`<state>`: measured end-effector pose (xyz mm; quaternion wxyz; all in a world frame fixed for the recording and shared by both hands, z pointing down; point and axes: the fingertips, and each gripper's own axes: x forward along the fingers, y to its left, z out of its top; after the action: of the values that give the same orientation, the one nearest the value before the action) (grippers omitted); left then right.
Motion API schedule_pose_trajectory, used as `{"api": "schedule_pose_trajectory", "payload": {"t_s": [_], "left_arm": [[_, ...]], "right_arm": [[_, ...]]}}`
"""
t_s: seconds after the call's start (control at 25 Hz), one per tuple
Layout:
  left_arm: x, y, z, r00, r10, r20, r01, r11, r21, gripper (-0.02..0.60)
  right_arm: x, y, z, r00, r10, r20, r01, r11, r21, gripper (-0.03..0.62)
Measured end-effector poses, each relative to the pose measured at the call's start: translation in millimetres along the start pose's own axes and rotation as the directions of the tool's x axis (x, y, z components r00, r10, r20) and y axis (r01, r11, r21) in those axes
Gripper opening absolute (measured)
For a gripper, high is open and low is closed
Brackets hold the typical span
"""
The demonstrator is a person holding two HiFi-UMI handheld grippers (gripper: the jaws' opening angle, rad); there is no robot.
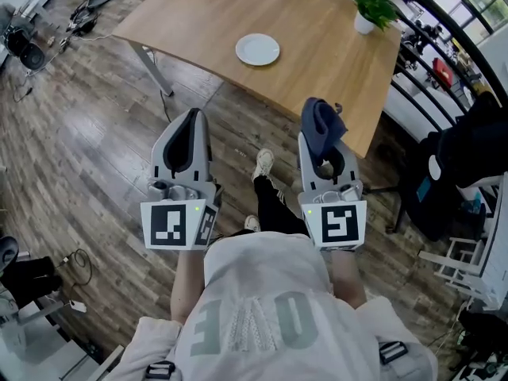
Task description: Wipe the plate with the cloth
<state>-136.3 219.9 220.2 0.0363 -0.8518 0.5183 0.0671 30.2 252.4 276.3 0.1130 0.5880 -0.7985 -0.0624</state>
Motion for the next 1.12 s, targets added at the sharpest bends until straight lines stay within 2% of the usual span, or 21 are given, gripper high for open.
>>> {"api": "schedule_pose_trajectory", "payload": {"t_s": [0.16, 0.4, 0.64, 0.92, 1.12], "left_arm": [[23, 20, 0, 1.000, 0.020, 0.007, -0.020, 1.000, 0.012, 0.005], [71, 62, -15, 0.997, 0.077, -0.006, -0.077, 0.997, -0.011, 0.005], [152, 97, -30, 0.994, 0.106, -0.035, -0.107, 0.994, -0.023, 0.005], [248, 105, -36, 0.997, 0.066, -0.048, -0.067, 0.998, -0.017, 0.005], [291, 96, -32, 0.998, 0.025, -0.060, -0.025, 1.000, 0.015, 0.005]], "right_arm": [[45, -6, 3, 0.999, 0.024, 0.021, -0.025, 1.000, 0.016, 0.057], [111, -32, 9, 0.999, 0.020, 0.025, -0.020, 1.000, -0.006, 0.057], [183, -68, 8, 0.999, 0.040, -0.002, -0.040, 0.999, 0.006, 0.057], [260, -115, 0, 0.999, 0.036, -0.028, -0.035, 0.999, 0.020, 0.057], [287, -135, -11, 0.997, 0.043, -0.060, -0.040, 0.997, 0.059, 0.057]]}}
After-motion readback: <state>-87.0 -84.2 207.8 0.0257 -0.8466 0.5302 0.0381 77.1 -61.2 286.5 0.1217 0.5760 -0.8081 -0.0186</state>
